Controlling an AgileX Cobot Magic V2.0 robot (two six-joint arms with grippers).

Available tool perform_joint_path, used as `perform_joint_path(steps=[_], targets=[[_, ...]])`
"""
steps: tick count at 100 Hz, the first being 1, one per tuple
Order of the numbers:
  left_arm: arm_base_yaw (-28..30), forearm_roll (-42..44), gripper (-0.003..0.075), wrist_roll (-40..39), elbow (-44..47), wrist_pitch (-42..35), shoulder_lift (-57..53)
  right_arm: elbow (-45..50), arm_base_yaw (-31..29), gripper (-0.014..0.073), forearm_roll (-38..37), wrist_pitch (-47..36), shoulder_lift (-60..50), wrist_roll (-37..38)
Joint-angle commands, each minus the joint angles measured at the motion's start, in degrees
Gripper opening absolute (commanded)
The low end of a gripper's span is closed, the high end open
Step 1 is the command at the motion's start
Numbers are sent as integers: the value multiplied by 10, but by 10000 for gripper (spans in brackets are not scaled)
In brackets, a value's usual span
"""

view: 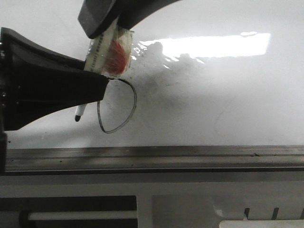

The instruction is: Write number 8 on whiteboard

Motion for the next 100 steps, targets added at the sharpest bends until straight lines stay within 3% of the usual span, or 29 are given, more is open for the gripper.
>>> perform_joint_path(steps=[1,9,16,24,31,43,55,62,78,100], targets=[[-3,-10,-20,-4,-18,-45,-6,-14,-1,-40,26,-9,-15,-1],[-3,-10,-20,-4,-18,-45,-6,-14,-1,11,26,-9,-15,-1],[-3,-10,-20,-9,-18,-45,-6,-14,-1,118,26,-9,-15,-1],[-3,-10,-20,-55,-18,-45,-6,-14,-1,250,26,-10,-15,-1],[-3,-10,-20,-98,-18,-39,-7,-14,-2,308,23,-11,-15,-1],[-3,-55,-21,-131,-18,4,-24,-14,-2,313,22,-9,-15,-1],[12,-219,-20,-131,-25,99,-63,-14,-2,313,22,7,-15,-1],[27,-265,-21,-131,-33,142,-83,-14,-2,313,22,15,-15,-1],[56,-316,-20,-131,-65,227,-91,-14,-2,313,22,17,-15,-1],[56,-319,-20,-131,-81,246,-79,-14,-2,313,25,20,-15,-1]])
